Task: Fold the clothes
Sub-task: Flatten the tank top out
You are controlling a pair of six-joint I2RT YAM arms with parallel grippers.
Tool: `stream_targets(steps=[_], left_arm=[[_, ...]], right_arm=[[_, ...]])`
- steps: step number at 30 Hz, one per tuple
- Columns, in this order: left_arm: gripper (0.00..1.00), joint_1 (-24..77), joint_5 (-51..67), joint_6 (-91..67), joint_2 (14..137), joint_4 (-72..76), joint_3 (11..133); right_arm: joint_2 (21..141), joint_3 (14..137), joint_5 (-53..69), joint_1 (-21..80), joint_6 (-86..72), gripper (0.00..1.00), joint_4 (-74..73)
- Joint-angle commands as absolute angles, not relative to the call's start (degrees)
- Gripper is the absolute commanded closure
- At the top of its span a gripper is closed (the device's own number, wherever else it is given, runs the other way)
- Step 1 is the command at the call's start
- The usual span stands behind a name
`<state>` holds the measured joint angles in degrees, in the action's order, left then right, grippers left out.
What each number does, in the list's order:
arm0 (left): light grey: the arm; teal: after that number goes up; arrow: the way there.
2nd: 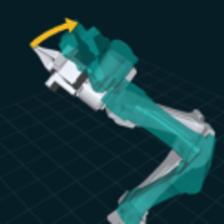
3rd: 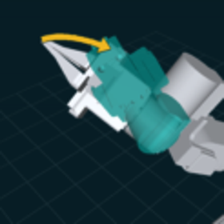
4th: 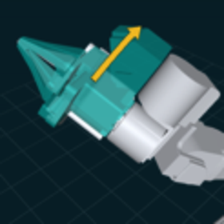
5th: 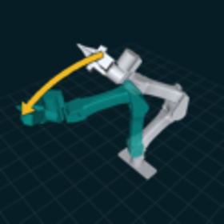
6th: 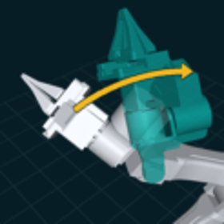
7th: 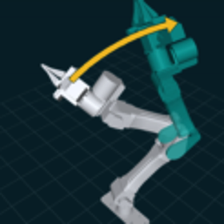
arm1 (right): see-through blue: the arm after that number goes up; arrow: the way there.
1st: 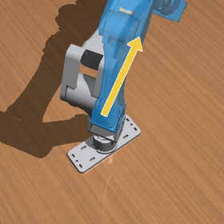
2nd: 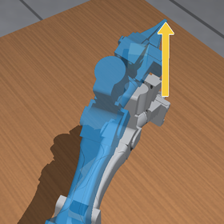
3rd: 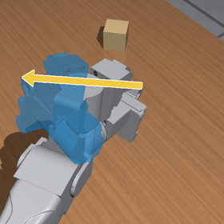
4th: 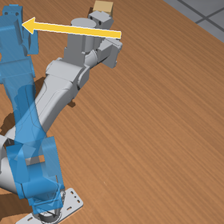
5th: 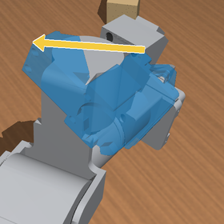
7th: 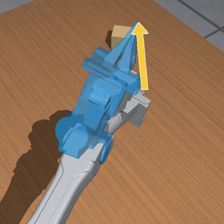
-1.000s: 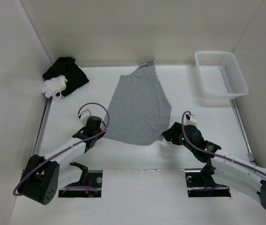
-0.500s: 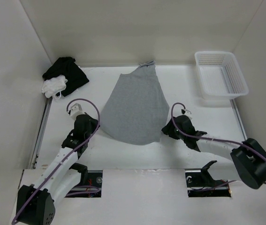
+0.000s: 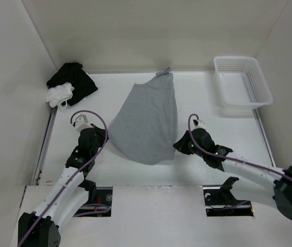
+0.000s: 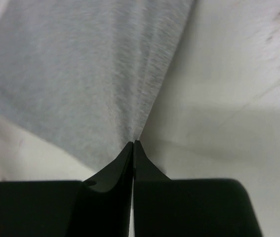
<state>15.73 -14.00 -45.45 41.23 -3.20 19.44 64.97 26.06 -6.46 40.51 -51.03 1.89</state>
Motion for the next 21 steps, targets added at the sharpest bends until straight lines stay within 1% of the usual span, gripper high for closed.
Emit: stream_targets(steps=[1,3,4,7,8,12,13,15,18,19,20,21], left_arm=[[0.98,15.5,-14.5,-45.6,39.5,-2.4,18.8],[0.98,15.5,-14.8,-45.6,40.1,-1.7,18.5],[0.98,15.5,-14.8,-45.7,40.8,-1.1,18.5],[0.98,16.2,-13.9,-46.1,42.7,0.3,18.5],[0.98,16.6,-13.9,-46.1,42.8,0.3,18.5],[0.98,17.1,-14.5,-46.2,41.9,0.3,17.0],[0.98,17.0,-14.4,-46.2,41.7,0.3,16.6],[0.98,16.9,-14.2,-46.2,41.2,-0.1,16.0],[0.98,17.3,-14.2,-46.5,40.2,-0.6,15.2],[0.98,17.3,-14.1,-46.5,40.0,-0.7,15.1],[0.98,17.3,-14.1,-46.6,39.8,-0.7,15.0],[0.98,17.3,-14.0,-46.6,39.7,-0.7,15.0]], right_arm=[[55.2,27.2,-8.0,43.5,-52.6,0.97,-11.9],[53.2,26.5,-7.6,40.4,-52.0,0.94,-12.2],[54.7,26.9,-7.0,37.5,-50.6,0.94,-11.4],[63.3,29.8,-4.1,31.4,-46.2,0.92,-6.0],[66.6,31.2,-3.8,30.2,-45.0,0.91,-3.7],[80.1,37.8,-2.6,25.7,-41.4,0.91,3.4],[82.7,39.4,-2.4,25.0,-40.9,0.89,5.3],[84.6,41.0,-3.2,24.8,-39.9,0.77,8.5],[80.8,39.1,-4.3,24.7,-40.4,0.53,10.2],[78.2,37.4,-5.0,24.7,-40.5,0.47,9.9],[75.0,35.2,-5.9,25.5,-40.9,0.43,8.8],[72.0,32.7,-6.8,27.3,-42.2,0.42,7.0]])
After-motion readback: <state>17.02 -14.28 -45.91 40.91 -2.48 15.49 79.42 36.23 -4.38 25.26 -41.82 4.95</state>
